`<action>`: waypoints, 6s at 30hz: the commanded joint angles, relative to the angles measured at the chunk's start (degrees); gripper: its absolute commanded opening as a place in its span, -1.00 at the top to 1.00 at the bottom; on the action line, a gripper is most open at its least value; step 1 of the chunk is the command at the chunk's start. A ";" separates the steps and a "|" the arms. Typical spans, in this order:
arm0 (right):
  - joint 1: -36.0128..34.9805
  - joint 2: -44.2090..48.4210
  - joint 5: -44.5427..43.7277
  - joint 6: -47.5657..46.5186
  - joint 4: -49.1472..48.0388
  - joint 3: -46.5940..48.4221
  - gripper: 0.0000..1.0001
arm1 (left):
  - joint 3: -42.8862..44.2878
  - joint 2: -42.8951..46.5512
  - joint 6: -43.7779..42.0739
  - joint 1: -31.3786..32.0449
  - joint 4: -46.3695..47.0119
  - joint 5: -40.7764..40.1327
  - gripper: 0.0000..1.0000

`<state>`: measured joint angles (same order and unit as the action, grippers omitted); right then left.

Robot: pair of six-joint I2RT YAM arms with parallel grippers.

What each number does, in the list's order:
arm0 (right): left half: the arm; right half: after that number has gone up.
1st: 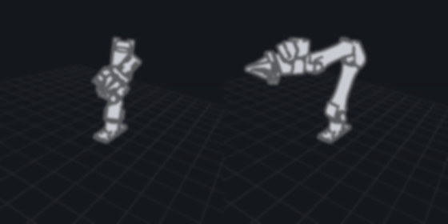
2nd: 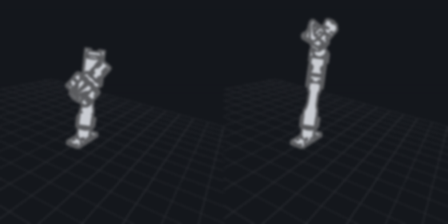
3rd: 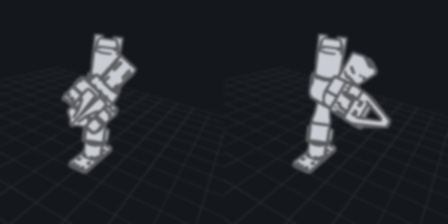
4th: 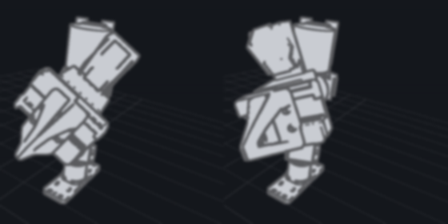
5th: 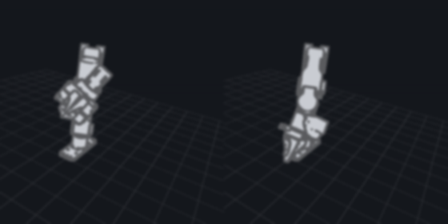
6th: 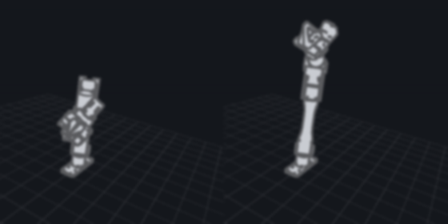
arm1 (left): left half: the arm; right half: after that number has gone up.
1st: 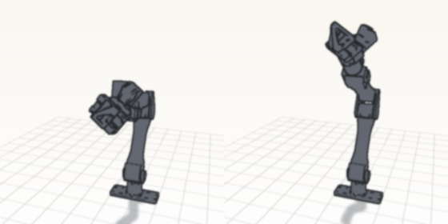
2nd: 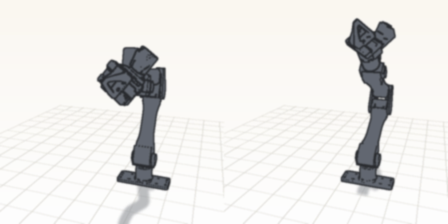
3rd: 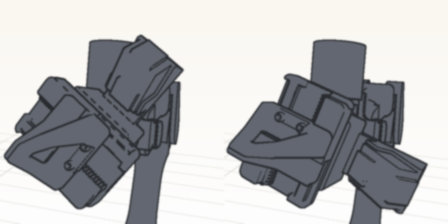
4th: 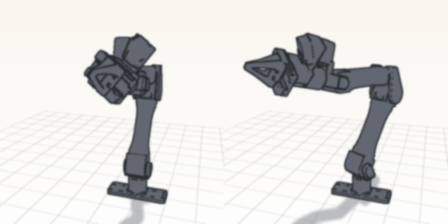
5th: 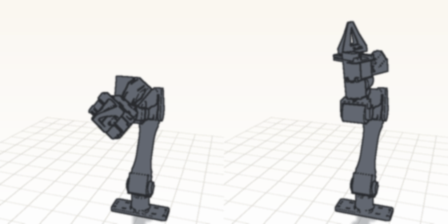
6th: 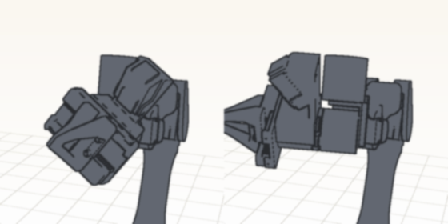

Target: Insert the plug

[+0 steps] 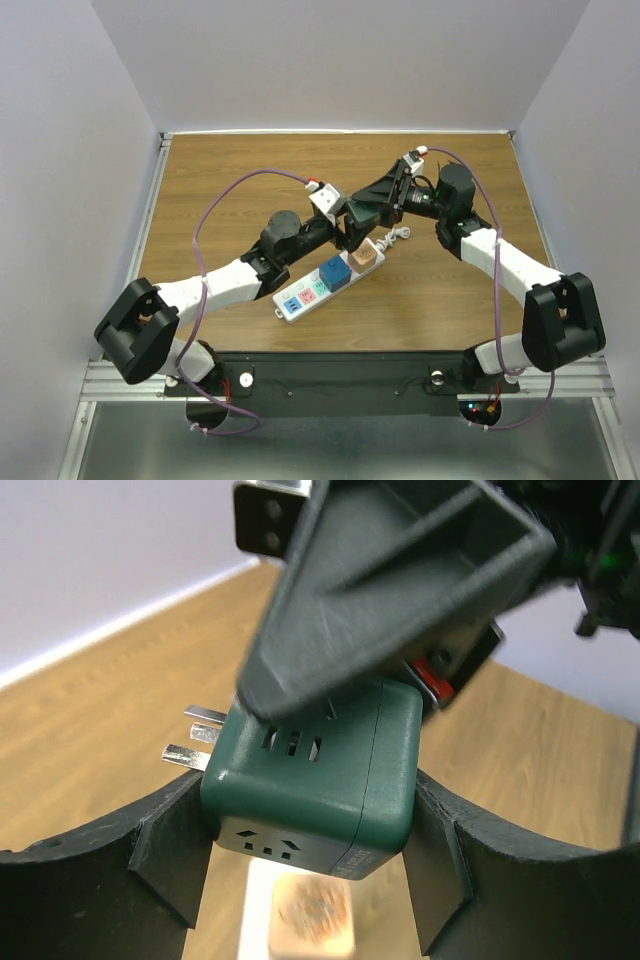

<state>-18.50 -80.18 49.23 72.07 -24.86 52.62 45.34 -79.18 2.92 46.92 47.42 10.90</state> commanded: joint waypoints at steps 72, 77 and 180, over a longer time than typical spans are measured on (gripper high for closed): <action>-45.39 9.96 -57.85 -86.22 38.84 5.39 -0.78 | 13.28 1.83 16.15 -17.21 -63.50 53.53 1.00; -45.66 10.57 -58.46 -86.31 38.75 5.39 -0.65 | 13.19 2.45 16.24 -17.21 -63.42 53.79 1.00; -26.76 28.59 -91.51 -59.42 40.16 1.43 0.99 | 47.73 -40.18 12.55 1.69 -57.88 -19.34 0.99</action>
<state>-45.65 -52.60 -41.08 12.27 17.58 51.62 90.61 -119.09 14.52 49.12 -10.55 -12.19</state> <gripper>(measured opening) 0.681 0.730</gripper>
